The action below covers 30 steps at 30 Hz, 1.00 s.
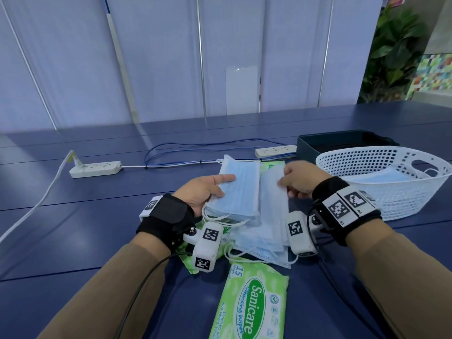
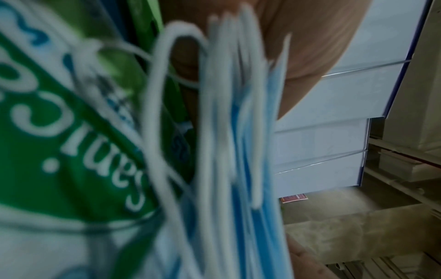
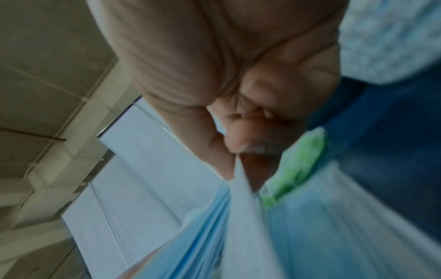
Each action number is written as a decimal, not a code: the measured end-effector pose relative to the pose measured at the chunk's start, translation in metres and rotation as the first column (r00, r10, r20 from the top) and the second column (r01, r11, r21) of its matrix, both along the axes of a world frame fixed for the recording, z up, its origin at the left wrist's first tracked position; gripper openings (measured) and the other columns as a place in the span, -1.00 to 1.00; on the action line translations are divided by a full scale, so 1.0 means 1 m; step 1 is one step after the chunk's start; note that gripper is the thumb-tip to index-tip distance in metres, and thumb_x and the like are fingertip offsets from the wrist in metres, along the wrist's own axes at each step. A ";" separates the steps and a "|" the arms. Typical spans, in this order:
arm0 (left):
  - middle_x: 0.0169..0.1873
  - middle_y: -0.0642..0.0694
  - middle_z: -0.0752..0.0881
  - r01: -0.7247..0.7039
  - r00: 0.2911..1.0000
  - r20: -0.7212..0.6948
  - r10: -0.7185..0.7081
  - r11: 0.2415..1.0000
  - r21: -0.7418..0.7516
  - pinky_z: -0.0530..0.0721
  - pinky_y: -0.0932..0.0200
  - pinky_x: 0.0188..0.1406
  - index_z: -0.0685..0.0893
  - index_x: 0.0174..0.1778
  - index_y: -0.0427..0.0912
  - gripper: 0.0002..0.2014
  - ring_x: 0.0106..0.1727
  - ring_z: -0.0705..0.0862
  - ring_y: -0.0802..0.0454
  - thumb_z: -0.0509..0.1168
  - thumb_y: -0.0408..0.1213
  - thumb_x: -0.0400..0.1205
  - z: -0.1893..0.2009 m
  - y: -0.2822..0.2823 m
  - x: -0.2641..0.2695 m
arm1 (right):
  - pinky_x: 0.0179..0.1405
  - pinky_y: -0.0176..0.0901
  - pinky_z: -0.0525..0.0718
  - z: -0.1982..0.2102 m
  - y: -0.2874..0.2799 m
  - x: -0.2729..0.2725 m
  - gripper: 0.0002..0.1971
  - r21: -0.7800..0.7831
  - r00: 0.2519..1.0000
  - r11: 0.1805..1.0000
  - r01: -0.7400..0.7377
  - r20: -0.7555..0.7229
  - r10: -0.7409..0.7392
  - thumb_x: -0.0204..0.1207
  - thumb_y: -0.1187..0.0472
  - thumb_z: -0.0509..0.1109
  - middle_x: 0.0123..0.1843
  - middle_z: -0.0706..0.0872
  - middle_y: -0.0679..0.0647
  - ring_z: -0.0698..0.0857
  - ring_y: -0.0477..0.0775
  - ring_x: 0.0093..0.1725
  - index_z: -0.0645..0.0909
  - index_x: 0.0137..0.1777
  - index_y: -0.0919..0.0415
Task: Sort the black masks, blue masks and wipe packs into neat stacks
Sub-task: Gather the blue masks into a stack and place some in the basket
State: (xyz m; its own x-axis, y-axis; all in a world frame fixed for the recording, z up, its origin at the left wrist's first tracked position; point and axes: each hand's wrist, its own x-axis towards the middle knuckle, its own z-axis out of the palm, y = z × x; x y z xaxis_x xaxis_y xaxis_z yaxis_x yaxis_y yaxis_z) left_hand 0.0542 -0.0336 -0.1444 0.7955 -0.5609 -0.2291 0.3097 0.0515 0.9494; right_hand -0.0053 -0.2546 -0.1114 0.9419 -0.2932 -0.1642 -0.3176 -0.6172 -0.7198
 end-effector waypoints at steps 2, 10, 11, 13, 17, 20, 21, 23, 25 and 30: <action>0.06 -0.23 0.75 0.004 1.000 -0.008 -0.004 1.000 -0.009 0.79 0.10 -0.21 0.60 0.31 -0.30 -0.51 -0.12 0.81 -0.12 -0.03 -0.72 0.59 0.000 0.001 0.000 | -0.73 -0.35 0.33 0.009 -0.006 -0.002 -0.79 0.030 0.984 0.995 0.097 0.147 -0.100 0.54 0.40 0.25 -0.49 0.56 0.15 0.51 0.08 -0.60 0.36 -0.27 0.15; 0.10 -0.26 0.73 -0.023 1.000 -0.002 0.023 0.999 0.045 0.79 0.10 -0.12 0.60 0.32 -0.34 -0.52 -0.06 0.77 -0.15 -0.01 -0.71 0.58 -0.001 0.002 0.001 | -0.69 -0.33 0.41 0.004 0.009 -0.007 -0.89 0.076 1.000 0.997 0.003 -0.017 -0.001 0.60 0.37 0.25 -0.26 0.64 0.28 0.51 0.05 -0.55 0.39 -0.11 0.21; 0.09 -0.26 0.73 -0.031 1.000 -0.004 0.031 0.998 0.051 0.79 0.10 -0.11 0.60 0.33 -0.35 -0.52 -0.05 0.77 -0.15 -0.01 -0.71 0.58 -0.001 0.002 0.001 | -0.63 -0.29 0.45 0.002 0.010 -0.007 -0.92 0.067 0.997 0.998 -0.011 -0.073 0.015 0.60 0.34 0.29 -0.21 0.64 0.30 0.52 0.06 -0.51 0.41 -0.05 0.26; 0.08 -0.27 0.73 -0.041 0.999 -0.006 0.041 0.998 0.056 0.79 0.09 -0.12 0.59 0.33 -0.35 -0.51 -0.07 0.77 -0.15 -0.02 -0.71 0.58 -0.001 0.003 0.001 | -0.58 -0.26 0.50 -0.004 0.010 -0.006 -0.82 0.061 0.984 0.997 -0.052 -0.165 0.061 0.59 0.23 0.36 -0.19 0.68 0.31 0.55 0.07 -0.50 0.48 -0.01 0.35; 0.03 -0.23 0.75 -0.040 0.999 0.002 0.040 0.998 0.057 0.80 0.09 -0.20 0.59 0.33 -0.33 -0.51 -0.16 0.81 -0.12 -0.03 -0.71 0.58 0.001 0.001 -0.001 | -0.59 -0.27 0.57 -0.010 0.004 -0.001 -0.61 -0.121 0.976 0.991 -0.063 -0.213 0.036 0.48 -0.02 0.46 -0.39 0.66 0.22 0.56 0.07 -0.59 0.46 -0.23 0.32; -0.01 -0.22 0.74 -0.034 0.999 0.008 0.034 0.999 0.036 0.80 0.06 -0.23 0.58 0.32 -0.30 -0.51 -0.22 0.81 -0.10 -0.05 -0.71 0.60 0.003 -0.001 -0.003 | -0.45 -0.13 0.62 -0.008 0.002 0.000 -0.64 -0.183 0.988 0.982 -0.036 -0.155 0.007 0.48 0.03 0.46 -0.40 0.62 0.20 0.61 0.15 -0.48 0.35 -0.24 0.21; -0.01 -0.21 0.74 -0.035 0.999 0.007 0.035 0.999 0.027 0.80 0.05 -0.23 0.58 0.33 -0.29 -0.51 -0.23 0.81 -0.10 -0.05 -0.71 0.60 0.004 -0.001 -0.003 | -0.37 -0.09 0.63 -0.006 0.003 -0.002 -0.69 -0.214 0.989 0.976 -0.043 -0.146 0.012 0.50 0.05 0.44 -0.38 0.58 0.17 0.60 0.14 -0.41 0.41 -0.15 0.24; -0.01 -0.21 0.74 -0.044 0.999 0.008 0.044 0.999 0.014 0.80 0.05 -0.25 0.57 0.34 -0.29 -0.51 -0.23 0.81 -0.11 -0.05 -0.70 0.61 0.004 -0.001 -0.003 | -0.30 -0.14 0.58 -0.003 0.003 -0.005 -0.73 -0.276 0.983 0.957 -0.084 -0.181 0.035 0.55 0.07 0.39 -0.37 0.51 0.12 0.53 0.07 -0.40 0.53 -0.02 0.31; 0.00 -0.22 0.74 -0.062 0.998 0.005 0.062 0.998 0.011 0.80 0.05 -0.25 0.56 0.36 -0.31 -0.51 -0.23 0.81 -0.12 -0.04 -0.70 0.61 0.004 0.000 -0.002 | -0.36 -0.18 0.54 -0.002 0.003 -0.008 -0.78 -0.273 0.972 0.956 -0.106 -0.230 0.042 0.55 0.08 0.38 -0.38 0.53 0.10 0.52 0.04 -0.45 0.59 -0.07 0.27; 0.02 -0.23 0.74 -0.074 0.997 0.023 0.073 0.997 0.029 0.80 0.04 -0.21 0.55 0.37 -0.31 -0.51 -0.20 0.81 -0.11 -0.04 -0.70 0.60 0.005 0.001 -0.001 | -0.20 0.00 0.69 0.007 0.007 -0.011 -0.77 -0.259 0.976 0.960 -0.109 -0.213 0.053 0.46 0.21 0.43 -0.37 0.55 0.16 0.58 0.17 -0.44 0.69 0.01 0.38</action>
State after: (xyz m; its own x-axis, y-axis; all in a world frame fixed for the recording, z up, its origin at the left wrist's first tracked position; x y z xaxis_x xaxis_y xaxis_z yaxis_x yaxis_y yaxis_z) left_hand 0.0528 -0.0325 -0.1397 0.8395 -0.4938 -0.2267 0.2850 0.0450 0.9575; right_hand -0.0159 -0.2478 -0.1047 0.9194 -0.2765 -0.2796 -0.3799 -0.8080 -0.4502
